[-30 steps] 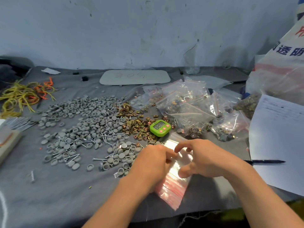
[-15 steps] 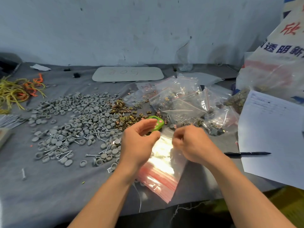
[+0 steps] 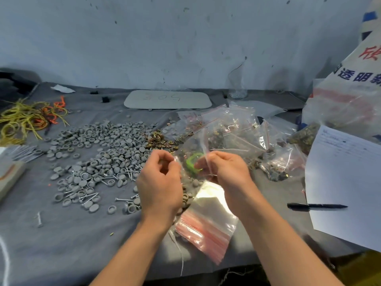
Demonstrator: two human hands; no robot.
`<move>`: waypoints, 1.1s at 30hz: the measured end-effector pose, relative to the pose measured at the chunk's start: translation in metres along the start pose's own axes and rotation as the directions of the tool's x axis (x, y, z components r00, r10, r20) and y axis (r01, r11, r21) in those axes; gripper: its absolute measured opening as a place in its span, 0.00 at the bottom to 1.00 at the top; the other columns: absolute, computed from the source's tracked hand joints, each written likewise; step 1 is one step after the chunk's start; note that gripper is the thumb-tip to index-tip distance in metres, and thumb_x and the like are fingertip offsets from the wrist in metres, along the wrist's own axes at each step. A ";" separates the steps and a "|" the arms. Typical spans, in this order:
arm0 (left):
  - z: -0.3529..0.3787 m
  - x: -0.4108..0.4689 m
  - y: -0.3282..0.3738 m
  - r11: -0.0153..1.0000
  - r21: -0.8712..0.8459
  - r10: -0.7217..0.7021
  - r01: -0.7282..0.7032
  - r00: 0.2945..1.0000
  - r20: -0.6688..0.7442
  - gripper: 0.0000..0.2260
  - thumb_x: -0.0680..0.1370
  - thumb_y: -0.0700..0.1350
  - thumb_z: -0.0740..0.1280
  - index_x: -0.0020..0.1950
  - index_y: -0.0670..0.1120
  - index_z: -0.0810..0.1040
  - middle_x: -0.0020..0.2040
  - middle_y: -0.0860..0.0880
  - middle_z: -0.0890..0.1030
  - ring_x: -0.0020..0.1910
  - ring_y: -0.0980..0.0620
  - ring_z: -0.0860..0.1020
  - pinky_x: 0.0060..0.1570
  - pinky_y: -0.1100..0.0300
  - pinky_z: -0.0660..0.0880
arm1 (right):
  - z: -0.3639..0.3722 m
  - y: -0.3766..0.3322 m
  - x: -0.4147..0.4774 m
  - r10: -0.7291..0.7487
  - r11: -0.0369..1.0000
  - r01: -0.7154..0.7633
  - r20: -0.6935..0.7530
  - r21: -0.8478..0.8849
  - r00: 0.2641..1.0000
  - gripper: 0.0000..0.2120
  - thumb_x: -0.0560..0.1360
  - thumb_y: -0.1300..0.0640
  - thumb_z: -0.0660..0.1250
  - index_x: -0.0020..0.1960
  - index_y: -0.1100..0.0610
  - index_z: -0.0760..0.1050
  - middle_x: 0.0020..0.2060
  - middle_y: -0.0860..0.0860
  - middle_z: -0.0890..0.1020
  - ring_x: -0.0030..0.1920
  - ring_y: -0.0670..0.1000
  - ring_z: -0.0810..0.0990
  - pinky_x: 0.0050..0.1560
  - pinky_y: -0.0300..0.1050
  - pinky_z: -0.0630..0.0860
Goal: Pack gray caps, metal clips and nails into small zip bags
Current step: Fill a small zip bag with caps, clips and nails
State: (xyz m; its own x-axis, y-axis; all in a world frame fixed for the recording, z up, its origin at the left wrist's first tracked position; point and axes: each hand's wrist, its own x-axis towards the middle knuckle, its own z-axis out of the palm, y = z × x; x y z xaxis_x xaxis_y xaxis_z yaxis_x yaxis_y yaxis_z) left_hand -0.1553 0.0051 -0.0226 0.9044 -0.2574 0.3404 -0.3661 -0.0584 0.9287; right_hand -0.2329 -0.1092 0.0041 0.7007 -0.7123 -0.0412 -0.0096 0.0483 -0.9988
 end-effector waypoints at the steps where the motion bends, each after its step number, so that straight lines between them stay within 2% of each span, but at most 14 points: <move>1: -0.005 0.002 0.004 0.999 -0.041 -0.005 0.007 0.999 0.047 0.03 0.78 0.50 0.69 0.44 0.57 0.80 0.37 0.55 0.84 0.33 0.55 0.82 0.27 0.56 0.80 | 0.006 0.003 0.001 -0.025 0.997 0.026 0.016 -0.077 1.000 0.14 0.79 0.64 0.64 0.37 0.62 0.84 0.38 0.62 0.85 0.36 0.50 0.79 0.39 0.43 0.76; 3: -0.014 0.003 0.007 0.992 -0.078 -0.074 0.095 0.969 0.234 0.10 0.72 0.62 0.68 0.46 0.60 0.84 0.39 0.55 0.85 0.38 0.54 0.85 0.32 0.54 0.82 | 0.018 0.011 0.002 -0.074 0.970 0.085 0.057 -0.228 0.996 0.11 0.77 0.57 0.65 0.42 0.60 0.84 0.36 0.59 0.83 0.38 0.52 0.76 0.43 0.52 0.75; 5: -0.020 0.006 0.004 0.988 -0.025 -0.137 0.151 0.947 0.292 0.08 0.71 0.61 0.71 0.46 0.61 0.85 0.39 0.55 0.87 0.40 0.54 0.86 0.40 0.48 0.84 | 0.029 0.014 0.003 -0.095 0.940 0.109 0.059 -0.324 0.994 0.10 0.76 0.53 0.66 0.43 0.53 0.86 0.34 0.51 0.85 0.39 0.49 0.80 0.45 0.54 0.78; 6: -0.023 0.007 0.001 0.986 -0.011 -0.158 0.168 0.946 0.285 0.02 0.74 0.54 0.73 0.44 0.59 0.85 0.38 0.53 0.87 0.39 0.52 0.86 0.42 0.46 0.85 | 0.033 0.014 0.003 -0.115 0.923 0.127 0.054 -0.363 0.992 0.09 0.76 0.53 0.67 0.42 0.49 0.86 0.34 0.47 0.86 0.39 0.47 0.82 0.45 0.51 0.79; 8: -0.031 0.014 -0.007 0.979 0.008 -0.200 0.203 0.954 0.224 0.10 0.79 0.41 0.72 0.40 0.52 0.86 0.35 0.49 0.86 0.36 0.49 0.86 0.43 0.45 0.85 | 0.043 0.014 0.002 -0.164 0.873 0.180 0.073 -0.453 0.984 0.09 0.77 0.52 0.69 0.41 0.45 0.86 0.33 0.42 0.85 0.38 0.42 0.81 0.39 0.38 0.76; 11: -0.051 0.022 -0.006 0.962 -0.075 -0.238 0.263 0.942 0.238 0.12 0.81 0.40 0.69 0.40 0.48 0.88 0.37 0.47 0.87 0.36 0.50 0.86 0.39 0.56 0.84 | 0.060 0.014 0.002 -0.218 0.841 0.237 0.096 -0.487 0.971 0.09 0.76 0.52 0.72 0.39 0.45 0.87 0.32 0.37 0.84 0.37 0.36 0.81 0.34 0.28 0.71; 14: -0.068 0.027 -0.008 0.965 -0.080 -0.225 0.251 0.943 0.243 0.09 0.80 0.46 0.70 0.43 0.52 0.88 0.38 0.47 0.87 0.39 0.48 0.86 0.41 0.53 0.84 | 0.078 0.013 0.002 -0.228 0.846 0.242 0.088 -0.475 0.970 0.04 0.75 0.50 0.74 0.44 0.48 0.87 0.35 0.40 0.86 0.39 0.39 0.84 0.44 0.39 0.81; 16: -0.077 0.032 -0.015 0.974 0.001 -0.223 0.226 0.961 0.167 0.11 0.79 0.40 0.69 0.41 0.50 0.88 0.35 0.47 0.86 0.37 0.45 0.85 0.43 0.48 0.84 | 0.091 0.011 0.000 -0.212 0.853 0.219 0.070 -0.474 0.975 0.05 0.72 0.48 0.77 0.45 0.49 0.87 0.38 0.42 0.86 0.41 0.41 0.84 0.49 0.47 0.82; 21: -0.095 0.046 -0.019 0.970 -0.006 -0.242 0.242 0.970 0.031 0.17 0.79 0.33 0.67 0.37 0.50 0.85 0.30 0.50 0.84 0.27 0.55 0.82 0.34 0.57 0.83 | 0.117 0.006 -0.013 -0.449 0.695 0.330 -0.027 -0.639 0.893 0.11 0.69 0.50 0.79 0.38 0.50 0.78 0.33 0.43 0.80 0.37 0.46 0.79 0.40 0.45 0.75; 23: -0.104 0.050 -0.022 0.972 0.048 -0.230 0.229 0.973 0.020 0.17 0.78 0.37 0.71 0.34 0.55 0.86 0.30 0.50 0.84 0.27 0.55 0.82 0.37 0.53 0.84 | 0.124 0.001 -0.014 -0.469 0.685 0.382 0.026 -0.620 0.883 0.10 0.71 0.53 0.78 0.38 0.50 0.77 0.30 0.43 0.79 0.34 0.43 0.78 0.37 0.43 0.73; 26: -0.117 0.051 -0.021 0.964 0.132 -0.239 0.231 0.970 0.047 0.16 0.76 0.42 0.73 0.35 0.62 0.86 0.30 0.50 0.85 0.31 0.50 0.85 0.42 0.47 0.85 | 0.133 -0.003 -0.018 -0.382 0.763 0.415 0.172 -0.496 0.908 0.04 0.75 0.57 0.73 0.42 0.50 0.83 0.31 0.42 0.82 0.34 0.42 0.79 0.37 0.36 0.73; 29: -0.125 0.050 -0.015 0.950 0.190 -0.264 0.248 0.962 0.066 0.16 0.75 0.42 0.75 0.35 0.63 0.85 0.29 0.49 0.84 0.29 0.51 0.84 0.38 0.45 0.85 | 0.135 -0.005 -0.023 -0.292 0.846 0.383 0.277 -0.371 0.915 0.09 0.77 0.55 0.69 0.40 0.52 0.84 0.31 0.43 0.83 0.31 0.41 0.76 0.33 0.32 0.68; 31: -0.128 0.047 -0.010 0.940 0.247 -0.264 0.236 0.960 0.088 0.17 0.73 0.38 0.75 0.33 0.61 0.85 0.28 0.49 0.83 0.28 0.50 0.84 0.35 0.47 0.85 | 0.135 -0.009 -0.025 -0.251 0.868 0.373 0.360 -0.327 0.899 0.12 0.78 0.53 0.69 0.38 0.53 0.84 0.30 0.46 0.83 0.28 0.40 0.75 0.32 0.32 0.67; 33: -0.128 0.042 -0.005 0.927 0.328 -0.222 0.183 0.971 0.088 0.17 0.69 0.37 0.75 0.31 0.61 0.84 0.26 0.52 0.82 0.25 0.54 0.82 0.29 0.59 0.80 | 0.136 -0.009 -0.030 -0.228 0.888 0.354 0.387 -0.295 0.893 0.14 0.78 0.54 0.69 0.35 0.57 0.83 0.29 0.52 0.83 0.28 0.43 0.74 0.32 0.39 0.69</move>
State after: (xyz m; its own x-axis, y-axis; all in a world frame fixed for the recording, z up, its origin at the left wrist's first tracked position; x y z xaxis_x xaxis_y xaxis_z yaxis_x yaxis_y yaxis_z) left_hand -0.0877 0.1184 0.0062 0.9403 -0.3216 0.1112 -0.2461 -0.4171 0.8749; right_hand -0.1567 0.0069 0.0178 0.9045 -0.3761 0.2013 0.0294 -0.4157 -0.9090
